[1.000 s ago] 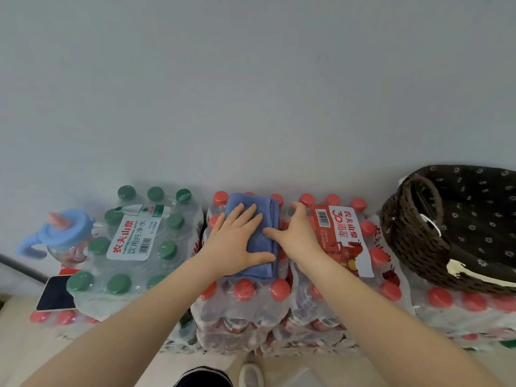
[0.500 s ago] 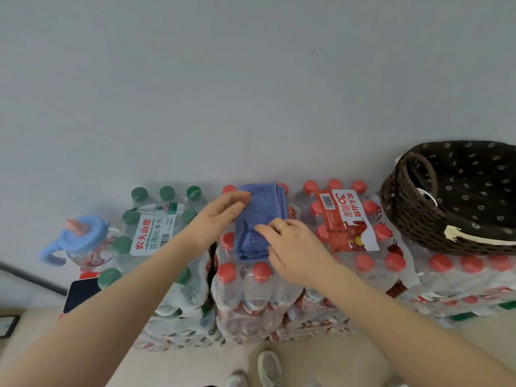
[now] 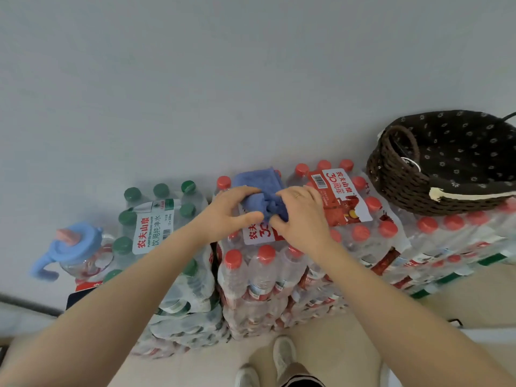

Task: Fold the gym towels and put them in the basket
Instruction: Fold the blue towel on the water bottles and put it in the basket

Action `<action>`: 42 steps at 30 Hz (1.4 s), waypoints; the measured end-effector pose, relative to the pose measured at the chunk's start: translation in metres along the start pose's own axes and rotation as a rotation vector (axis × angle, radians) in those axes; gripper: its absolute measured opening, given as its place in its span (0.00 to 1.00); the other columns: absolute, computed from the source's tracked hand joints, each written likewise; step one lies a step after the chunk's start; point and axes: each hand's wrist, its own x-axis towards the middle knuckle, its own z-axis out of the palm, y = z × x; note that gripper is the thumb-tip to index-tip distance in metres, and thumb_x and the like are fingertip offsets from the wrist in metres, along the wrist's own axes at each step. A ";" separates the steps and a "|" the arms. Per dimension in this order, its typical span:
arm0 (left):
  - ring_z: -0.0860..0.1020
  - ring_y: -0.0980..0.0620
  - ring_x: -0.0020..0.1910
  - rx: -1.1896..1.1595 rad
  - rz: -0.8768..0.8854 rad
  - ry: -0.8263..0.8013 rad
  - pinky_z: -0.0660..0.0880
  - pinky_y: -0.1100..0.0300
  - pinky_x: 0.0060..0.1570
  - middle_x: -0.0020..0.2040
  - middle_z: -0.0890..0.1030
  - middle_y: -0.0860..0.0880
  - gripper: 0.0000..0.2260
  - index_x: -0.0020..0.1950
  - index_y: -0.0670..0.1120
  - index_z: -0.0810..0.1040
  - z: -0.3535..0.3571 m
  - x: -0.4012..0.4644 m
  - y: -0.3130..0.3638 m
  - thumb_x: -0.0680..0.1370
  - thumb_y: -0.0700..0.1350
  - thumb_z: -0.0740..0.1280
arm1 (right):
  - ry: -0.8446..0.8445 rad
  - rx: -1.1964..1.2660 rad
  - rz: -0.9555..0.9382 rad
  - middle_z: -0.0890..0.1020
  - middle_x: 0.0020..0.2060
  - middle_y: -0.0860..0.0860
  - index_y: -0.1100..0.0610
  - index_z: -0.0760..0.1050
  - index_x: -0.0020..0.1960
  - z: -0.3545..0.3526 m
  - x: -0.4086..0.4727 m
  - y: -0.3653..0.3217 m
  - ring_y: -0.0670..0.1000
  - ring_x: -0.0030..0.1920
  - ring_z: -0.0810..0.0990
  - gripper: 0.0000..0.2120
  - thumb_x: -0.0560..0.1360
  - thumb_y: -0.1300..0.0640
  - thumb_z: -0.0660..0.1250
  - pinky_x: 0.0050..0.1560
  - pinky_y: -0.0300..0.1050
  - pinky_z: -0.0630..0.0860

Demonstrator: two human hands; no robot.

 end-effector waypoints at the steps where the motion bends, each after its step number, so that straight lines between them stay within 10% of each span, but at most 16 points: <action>1: 0.67 0.65 0.56 0.082 0.060 0.005 0.60 0.85 0.50 0.59 0.71 0.57 0.22 0.67 0.45 0.68 -0.002 0.005 0.002 0.75 0.43 0.68 | 0.012 0.104 0.027 0.77 0.46 0.50 0.59 0.73 0.48 -0.006 0.001 0.007 0.53 0.54 0.73 0.09 0.72 0.54 0.63 0.61 0.46 0.60; 7: 0.79 0.56 0.47 0.001 -0.029 0.011 0.74 0.63 0.48 0.50 0.79 0.54 0.18 0.57 0.51 0.72 -0.006 0.043 0.017 0.69 0.45 0.72 | 0.146 1.015 0.357 0.78 0.41 0.45 0.53 0.72 0.48 -0.046 0.002 0.037 0.42 0.43 0.77 0.11 0.79 0.66 0.55 0.44 0.33 0.74; 14: 0.83 0.53 0.42 -1.072 -0.146 0.003 0.80 0.60 0.39 0.45 0.85 0.49 0.13 0.54 0.45 0.76 0.028 0.095 0.084 0.70 0.41 0.70 | 0.281 1.464 0.460 0.82 0.35 0.48 0.54 0.75 0.46 -0.102 0.017 0.085 0.45 0.36 0.81 0.13 0.80 0.61 0.53 0.34 0.37 0.77; 18: 0.82 0.55 0.43 -0.917 -0.087 0.073 0.79 0.63 0.37 0.47 0.82 0.50 0.12 0.59 0.45 0.73 0.052 0.144 0.128 0.76 0.38 0.64 | 0.332 1.496 0.502 0.83 0.47 0.51 0.56 0.77 0.51 -0.141 0.024 0.132 0.48 0.49 0.81 0.14 0.79 0.50 0.56 0.51 0.41 0.78; 21: 0.81 0.54 0.48 -0.777 0.019 0.102 0.78 0.61 0.44 0.52 0.80 0.50 0.14 0.59 0.49 0.71 0.071 0.190 0.166 0.75 0.42 0.68 | 0.287 1.255 0.433 0.78 0.59 0.48 0.54 0.68 0.65 -0.181 0.022 0.178 0.45 0.57 0.78 0.30 0.68 0.39 0.64 0.58 0.41 0.76; 27: 0.78 0.53 0.55 -0.542 0.091 -0.078 0.76 0.57 0.56 0.58 0.79 0.49 0.17 0.62 0.48 0.71 0.123 0.282 0.233 0.74 0.45 0.69 | 0.267 0.879 0.577 0.77 0.57 0.49 0.54 0.68 0.60 -0.242 0.015 0.290 0.49 0.57 0.77 0.36 0.57 0.48 0.80 0.57 0.48 0.76; 34: 0.75 0.55 0.48 -0.196 0.078 -0.229 0.73 0.68 0.45 0.49 0.77 0.52 0.15 0.58 0.45 0.74 0.199 0.360 0.247 0.73 0.43 0.70 | 0.000 0.173 0.694 0.74 0.45 0.50 0.58 0.65 0.56 -0.242 -0.002 0.358 0.52 0.45 0.74 0.26 0.66 0.50 0.74 0.41 0.47 0.70; 42: 0.72 0.53 0.52 0.034 0.047 -0.354 0.71 0.60 0.50 0.53 0.75 0.49 0.17 0.61 0.43 0.71 0.247 0.392 0.239 0.74 0.41 0.68 | -0.170 -0.530 0.532 0.80 0.51 0.53 0.57 0.66 0.56 -0.213 0.003 0.374 0.57 0.58 0.71 0.26 0.71 0.38 0.65 0.53 0.48 0.65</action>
